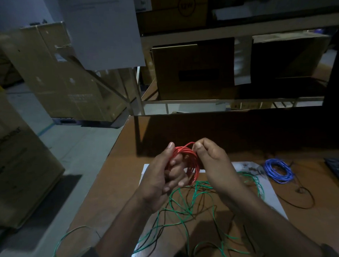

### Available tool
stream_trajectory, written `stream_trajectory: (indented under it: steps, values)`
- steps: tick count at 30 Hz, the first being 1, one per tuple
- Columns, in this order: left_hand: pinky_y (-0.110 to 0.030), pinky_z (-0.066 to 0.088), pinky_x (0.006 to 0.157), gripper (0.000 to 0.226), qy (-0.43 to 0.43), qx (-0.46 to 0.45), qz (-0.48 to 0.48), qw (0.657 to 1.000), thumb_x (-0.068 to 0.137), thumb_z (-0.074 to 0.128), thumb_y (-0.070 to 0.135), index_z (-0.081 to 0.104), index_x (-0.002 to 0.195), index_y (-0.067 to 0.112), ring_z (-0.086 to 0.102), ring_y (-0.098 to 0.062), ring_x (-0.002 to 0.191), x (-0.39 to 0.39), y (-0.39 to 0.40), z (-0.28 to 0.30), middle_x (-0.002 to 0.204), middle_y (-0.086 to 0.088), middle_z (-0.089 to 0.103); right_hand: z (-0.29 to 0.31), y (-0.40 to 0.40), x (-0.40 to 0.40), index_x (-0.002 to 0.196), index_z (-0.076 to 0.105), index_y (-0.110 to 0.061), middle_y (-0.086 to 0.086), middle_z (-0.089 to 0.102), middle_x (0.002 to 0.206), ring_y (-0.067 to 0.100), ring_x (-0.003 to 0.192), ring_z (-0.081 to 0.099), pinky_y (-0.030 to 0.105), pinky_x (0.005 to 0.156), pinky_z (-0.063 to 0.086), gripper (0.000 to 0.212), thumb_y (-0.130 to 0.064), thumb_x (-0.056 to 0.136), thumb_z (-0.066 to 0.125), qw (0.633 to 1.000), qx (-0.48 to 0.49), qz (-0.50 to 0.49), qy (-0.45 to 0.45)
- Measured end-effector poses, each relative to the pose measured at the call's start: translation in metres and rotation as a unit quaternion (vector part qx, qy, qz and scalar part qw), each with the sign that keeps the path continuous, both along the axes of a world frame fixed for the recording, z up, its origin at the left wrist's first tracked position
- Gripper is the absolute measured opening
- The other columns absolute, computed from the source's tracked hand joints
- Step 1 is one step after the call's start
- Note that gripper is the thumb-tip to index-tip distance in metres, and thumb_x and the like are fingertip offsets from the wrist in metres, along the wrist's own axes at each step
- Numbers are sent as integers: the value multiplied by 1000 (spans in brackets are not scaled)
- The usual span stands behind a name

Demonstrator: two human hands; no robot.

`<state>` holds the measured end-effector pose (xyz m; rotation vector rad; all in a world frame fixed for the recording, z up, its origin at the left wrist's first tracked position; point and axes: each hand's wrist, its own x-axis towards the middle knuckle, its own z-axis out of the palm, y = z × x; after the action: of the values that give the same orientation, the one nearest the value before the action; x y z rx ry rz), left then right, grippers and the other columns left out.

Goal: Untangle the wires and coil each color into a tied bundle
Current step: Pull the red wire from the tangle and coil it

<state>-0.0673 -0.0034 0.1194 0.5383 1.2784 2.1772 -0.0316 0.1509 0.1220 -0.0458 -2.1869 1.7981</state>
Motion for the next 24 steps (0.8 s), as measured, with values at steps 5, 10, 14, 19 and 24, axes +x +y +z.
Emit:
stream_trajectory:
  steps: [5,10,14,19,24]
  values:
    - [-24,41,55,45,192,-157,134,959,106,33,46,55,67,40,40,-12,48,5,14,-7,53,11,38,-2,-11,-1,98,53,-3,5,57,74,14,69,53,33,66,46,35,-30,110,34,994,-90,-50,-29]
    - [-15,41,58,36,312,-210,218,901,106,32,45,52,82,28,48,-1,58,1,18,-17,63,12,48,0,-14,-2,100,49,-3,-2,42,72,8,65,41,23,58,40,34,-30,110,31,991,-122,-53,-22]
    - [-35,53,76,50,289,-232,106,923,102,33,57,58,82,18,64,-23,72,-6,3,-11,68,4,60,0,-6,-2,96,48,-9,-1,42,74,9,64,42,24,55,38,32,-33,110,32,998,-55,-25,2]
    - [-32,55,77,44,259,-251,-13,932,98,48,55,69,94,16,70,-22,73,-15,-13,15,70,-8,71,-3,-2,0,94,48,-15,3,47,78,14,68,45,39,61,40,33,-40,110,32,999,40,7,37]
    - [-32,54,80,38,304,-281,-24,910,109,40,42,56,85,17,65,-26,78,-18,-12,19,72,3,61,-2,1,-2,92,48,-23,-3,47,73,16,66,48,51,61,45,32,-48,106,34,996,62,-3,60]
